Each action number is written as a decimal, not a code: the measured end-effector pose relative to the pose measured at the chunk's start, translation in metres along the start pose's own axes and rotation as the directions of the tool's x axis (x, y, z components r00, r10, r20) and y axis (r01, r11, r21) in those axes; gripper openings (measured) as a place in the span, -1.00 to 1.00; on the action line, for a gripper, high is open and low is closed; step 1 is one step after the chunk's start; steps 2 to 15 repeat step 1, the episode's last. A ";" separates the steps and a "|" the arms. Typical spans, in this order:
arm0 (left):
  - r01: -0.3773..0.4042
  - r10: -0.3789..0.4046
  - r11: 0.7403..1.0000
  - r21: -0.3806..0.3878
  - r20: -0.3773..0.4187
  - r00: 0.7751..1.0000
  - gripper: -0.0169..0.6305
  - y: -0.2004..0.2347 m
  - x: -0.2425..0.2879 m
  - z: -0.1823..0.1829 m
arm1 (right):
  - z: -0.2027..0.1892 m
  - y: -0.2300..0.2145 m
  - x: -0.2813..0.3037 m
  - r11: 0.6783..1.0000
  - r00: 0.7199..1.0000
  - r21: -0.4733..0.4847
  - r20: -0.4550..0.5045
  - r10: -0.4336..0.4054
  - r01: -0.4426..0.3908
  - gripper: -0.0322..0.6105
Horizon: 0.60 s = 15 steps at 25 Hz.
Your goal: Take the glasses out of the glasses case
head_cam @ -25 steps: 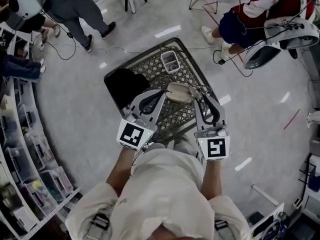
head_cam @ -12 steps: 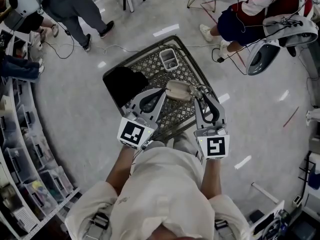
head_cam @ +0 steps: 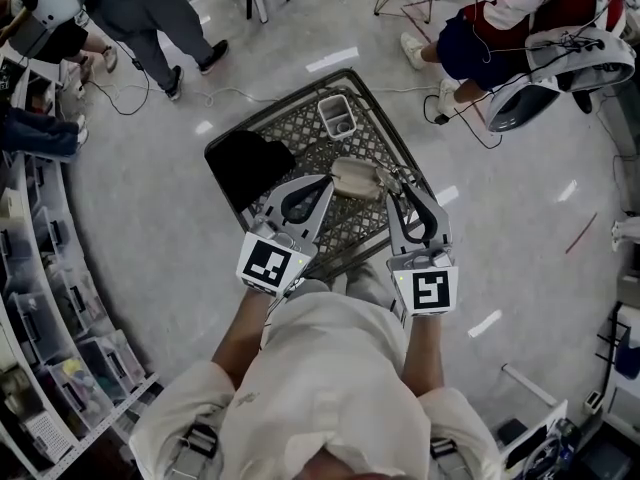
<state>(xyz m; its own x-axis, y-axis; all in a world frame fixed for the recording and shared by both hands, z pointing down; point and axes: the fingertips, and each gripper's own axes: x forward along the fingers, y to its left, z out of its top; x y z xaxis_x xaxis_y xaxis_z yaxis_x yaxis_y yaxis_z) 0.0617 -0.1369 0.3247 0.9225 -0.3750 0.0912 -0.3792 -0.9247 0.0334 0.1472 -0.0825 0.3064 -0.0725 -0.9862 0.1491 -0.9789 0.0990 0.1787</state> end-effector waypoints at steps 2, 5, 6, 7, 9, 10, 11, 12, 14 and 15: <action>0.000 0.000 1.000 -0.001 -0.001 1.000 -0.91 -0.001 0.000 0.001 | 0.001 0.000 0.000 1.000 1.000 -0.004 0.001 0.002 -0.002 -0.61; 0.000 0.000 1.000 -0.001 -0.001 1.000 -0.91 -0.001 0.000 0.001 | 0.001 0.000 0.000 1.000 1.000 -0.004 0.001 0.002 -0.002 -0.61; 0.000 0.000 1.000 -0.001 -0.001 1.000 -0.91 -0.001 0.000 0.001 | 0.001 0.000 0.000 1.000 1.000 -0.004 0.001 0.002 -0.002 -0.61; 0.000 0.000 1.000 -0.001 -0.001 1.000 -0.91 -0.001 0.000 0.001 | 0.001 0.000 0.000 1.000 1.000 -0.004 0.001 0.002 -0.002 -0.61; 0.000 0.000 1.000 -0.001 -0.001 1.000 -0.91 -0.001 0.000 0.001 | 0.001 0.000 0.000 1.000 1.000 -0.004 0.001 0.002 -0.002 -0.61; 0.000 0.000 1.000 -0.001 -0.001 1.000 -0.91 -0.001 0.000 0.001 | 0.001 0.000 0.000 1.000 1.000 -0.004 0.001 0.002 -0.002 -0.61; 0.000 0.000 1.000 -0.001 -0.001 1.000 -0.91 -0.001 0.000 0.001 | 0.001 0.000 0.000 1.000 1.000 -0.004 0.001 0.002 -0.002 -0.61; 0.000 0.000 1.000 -0.001 -0.001 1.000 -0.91 -0.001 0.000 0.001 | 0.001 0.000 0.000 1.000 1.000 -0.004 0.001 0.002 -0.002 -0.61; 0.000 0.000 1.000 -0.001 -0.001 1.000 -0.91 -0.001 0.000 0.001 | 0.001 0.000 0.000 1.000 1.000 -0.004 0.001 0.002 -0.002 -0.61; 0.000 0.000 1.000 -0.001 -0.001 1.000 -0.91 -0.001 0.000 0.001 | 0.001 0.000 0.000 1.000 1.000 -0.004 0.001 0.002 -0.002 -0.61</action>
